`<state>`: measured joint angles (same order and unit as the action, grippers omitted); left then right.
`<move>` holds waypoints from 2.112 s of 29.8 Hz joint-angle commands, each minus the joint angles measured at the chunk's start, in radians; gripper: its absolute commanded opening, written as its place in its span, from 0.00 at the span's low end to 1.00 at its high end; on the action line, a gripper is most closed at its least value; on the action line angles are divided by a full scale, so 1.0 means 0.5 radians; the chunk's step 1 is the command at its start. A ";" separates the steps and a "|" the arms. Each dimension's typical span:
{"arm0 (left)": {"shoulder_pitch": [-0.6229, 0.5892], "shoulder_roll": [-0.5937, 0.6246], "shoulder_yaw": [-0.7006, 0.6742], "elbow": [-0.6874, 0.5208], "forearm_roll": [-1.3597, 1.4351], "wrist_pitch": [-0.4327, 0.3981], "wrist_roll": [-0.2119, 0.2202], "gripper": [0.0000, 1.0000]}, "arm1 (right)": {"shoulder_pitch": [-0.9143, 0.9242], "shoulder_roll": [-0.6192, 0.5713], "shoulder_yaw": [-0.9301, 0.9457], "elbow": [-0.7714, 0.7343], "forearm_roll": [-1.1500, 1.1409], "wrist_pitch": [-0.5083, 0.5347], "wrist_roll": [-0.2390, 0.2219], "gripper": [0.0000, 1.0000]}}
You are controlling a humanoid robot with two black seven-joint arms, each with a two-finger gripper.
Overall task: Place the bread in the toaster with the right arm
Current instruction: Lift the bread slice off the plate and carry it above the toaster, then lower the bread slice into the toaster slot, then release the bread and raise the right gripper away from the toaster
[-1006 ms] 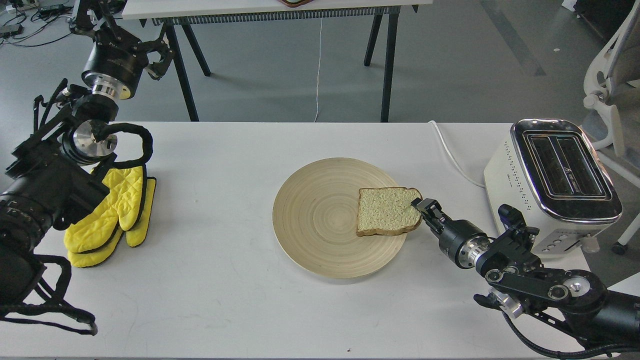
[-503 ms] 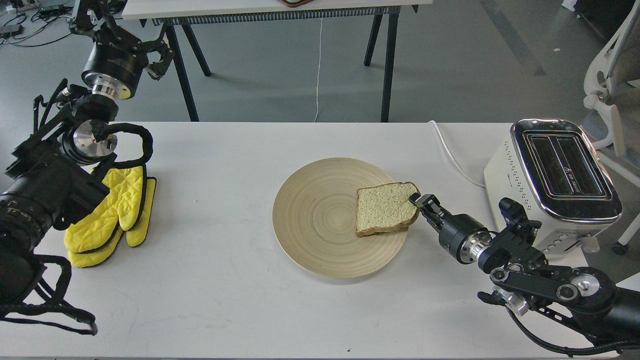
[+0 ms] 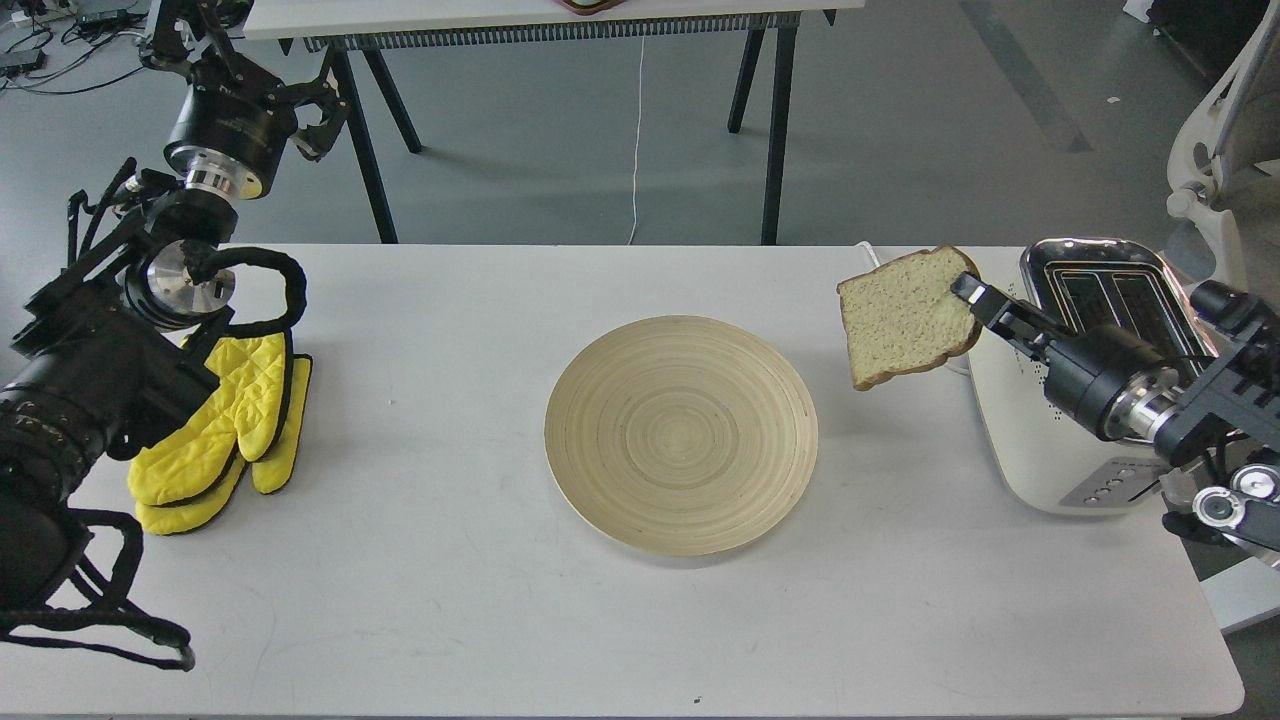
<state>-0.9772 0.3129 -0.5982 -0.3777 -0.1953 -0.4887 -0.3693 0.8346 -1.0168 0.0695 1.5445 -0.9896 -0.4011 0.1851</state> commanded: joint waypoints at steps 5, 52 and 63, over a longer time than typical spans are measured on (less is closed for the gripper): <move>0.000 0.000 0.000 0.001 -0.002 0.000 -0.001 1.00 | 0.110 -0.564 -0.001 0.111 -0.067 0.038 -0.070 0.04; 0.000 0.000 -0.003 0.001 -0.002 0.000 -0.001 1.00 | 0.000 -0.369 0.311 -0.052 0.031 0.219 -0.248 0.96; 0.000 0.000 -0.006 0.001 -0.002 0.000 0.002 1.00 | 0.006 0.192 0.934 -0.284 0.960 0.265 -0.070 1.00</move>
<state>-0.9772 0.3129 -0.5992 -0.3773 -0.1962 -0.4887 -0.3698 0.8353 -1.0426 0.4622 1.4597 -0.5991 -0.2747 0.0938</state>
